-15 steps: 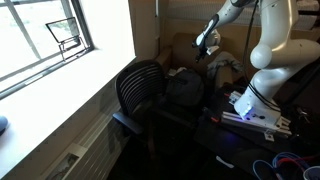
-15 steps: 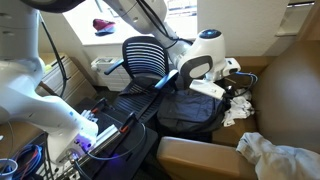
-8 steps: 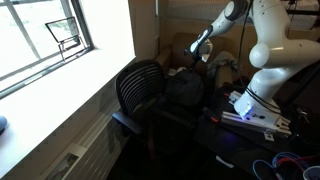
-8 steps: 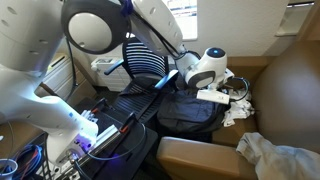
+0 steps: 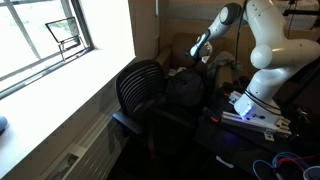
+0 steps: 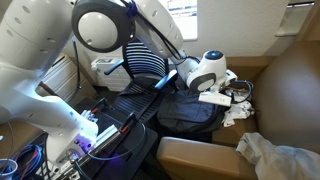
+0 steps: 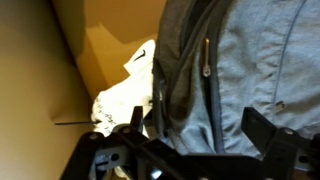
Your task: Put the grey backpack on the black chair
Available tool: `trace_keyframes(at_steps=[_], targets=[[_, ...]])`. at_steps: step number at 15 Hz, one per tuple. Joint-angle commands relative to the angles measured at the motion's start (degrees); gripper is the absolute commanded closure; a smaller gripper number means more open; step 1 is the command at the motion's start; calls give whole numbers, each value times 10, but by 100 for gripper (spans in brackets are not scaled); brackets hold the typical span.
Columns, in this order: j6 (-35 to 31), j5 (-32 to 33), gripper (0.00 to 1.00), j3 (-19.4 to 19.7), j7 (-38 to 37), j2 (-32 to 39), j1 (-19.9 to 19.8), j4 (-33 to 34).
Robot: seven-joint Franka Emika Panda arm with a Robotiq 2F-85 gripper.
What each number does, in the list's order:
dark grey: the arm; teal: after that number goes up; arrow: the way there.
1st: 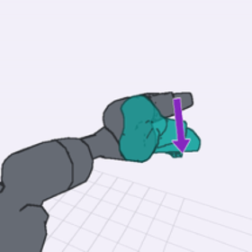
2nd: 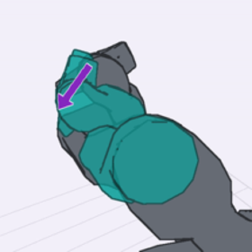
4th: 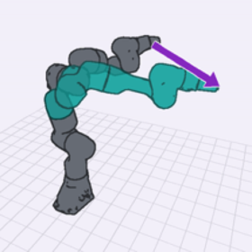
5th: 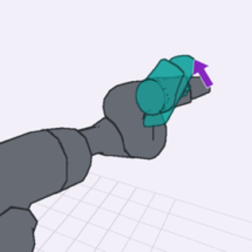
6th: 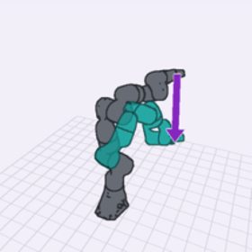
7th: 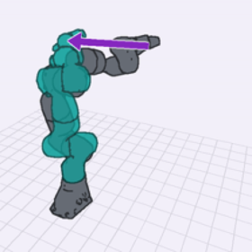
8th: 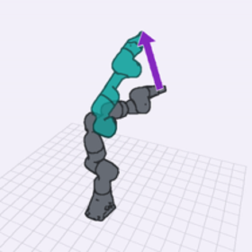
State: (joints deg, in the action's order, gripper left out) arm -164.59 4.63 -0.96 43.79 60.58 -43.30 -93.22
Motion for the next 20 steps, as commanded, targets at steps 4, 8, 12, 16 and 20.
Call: trace_keyframes(at_steps=[4,8,12,16,20], targets=[[-21,22,0,84,-117,26,61,26],[-33,54,0,-61,57,54,-69,49],[-21,41,0,-90,114,51,-99,41],[54,26,0,-188,199,77,-178,65],[63,-10,0,-183,209,79,-158,69]])
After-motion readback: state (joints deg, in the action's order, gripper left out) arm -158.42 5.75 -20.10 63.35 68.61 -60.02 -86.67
